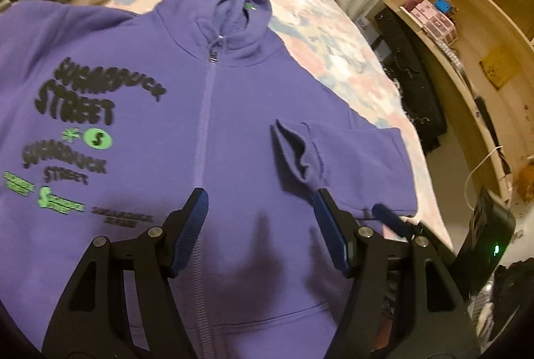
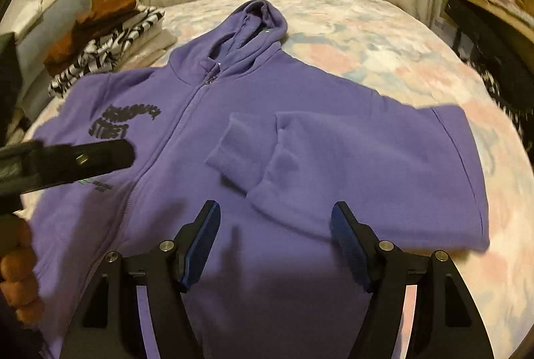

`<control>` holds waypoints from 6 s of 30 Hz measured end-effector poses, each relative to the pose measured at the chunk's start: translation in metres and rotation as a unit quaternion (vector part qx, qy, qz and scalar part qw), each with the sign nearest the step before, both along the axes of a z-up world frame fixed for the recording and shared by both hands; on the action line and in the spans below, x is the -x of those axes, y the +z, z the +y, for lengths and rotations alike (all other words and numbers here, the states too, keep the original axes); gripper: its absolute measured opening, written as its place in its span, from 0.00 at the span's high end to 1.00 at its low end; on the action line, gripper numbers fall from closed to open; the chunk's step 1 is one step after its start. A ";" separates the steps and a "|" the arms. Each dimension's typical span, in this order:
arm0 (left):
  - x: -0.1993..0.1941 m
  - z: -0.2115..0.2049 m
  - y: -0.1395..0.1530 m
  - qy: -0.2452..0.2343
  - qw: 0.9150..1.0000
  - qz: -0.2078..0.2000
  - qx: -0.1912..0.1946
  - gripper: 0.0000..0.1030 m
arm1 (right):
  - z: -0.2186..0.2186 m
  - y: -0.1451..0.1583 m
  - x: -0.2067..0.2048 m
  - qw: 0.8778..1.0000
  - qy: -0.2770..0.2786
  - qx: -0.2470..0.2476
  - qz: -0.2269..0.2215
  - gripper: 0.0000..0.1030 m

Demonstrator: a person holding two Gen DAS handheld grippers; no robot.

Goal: Fold large clothes

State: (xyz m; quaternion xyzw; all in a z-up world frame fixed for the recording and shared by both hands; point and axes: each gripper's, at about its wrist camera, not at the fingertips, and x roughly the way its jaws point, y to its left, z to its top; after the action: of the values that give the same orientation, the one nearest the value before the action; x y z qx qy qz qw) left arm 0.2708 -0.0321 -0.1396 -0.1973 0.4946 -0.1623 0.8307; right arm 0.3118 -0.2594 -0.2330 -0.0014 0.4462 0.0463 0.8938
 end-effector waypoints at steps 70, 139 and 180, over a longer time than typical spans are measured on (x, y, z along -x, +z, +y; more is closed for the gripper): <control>-0.170 0.063 -0.030 0.019 0.981 -0.062 -0.184 0.97 | -0.160 0.036 -0.052 0.983 -0.136 -0.110 0.060 0.89; -0.038 0.047 0.002 0.032 0.986 -0.043 -0.157 0.69 | -0.030 0.112 0.147 0.982 -0.154 -0.089 0.059 0.80; 0.170 0.146 0.113 0.105 0.967 -0.070 -0.221 0.53 | 0.098 0.241 0.311 0.998 -0.004 -0.057 -0.013 0.50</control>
State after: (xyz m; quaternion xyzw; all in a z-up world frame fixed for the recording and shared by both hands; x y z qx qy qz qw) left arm 0.1007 0.1134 -0.0267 -0.0475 0.4354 0.0259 0.8986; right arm 0.0008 -0.1618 0.0076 0.0505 0.4310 0.0678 0.8984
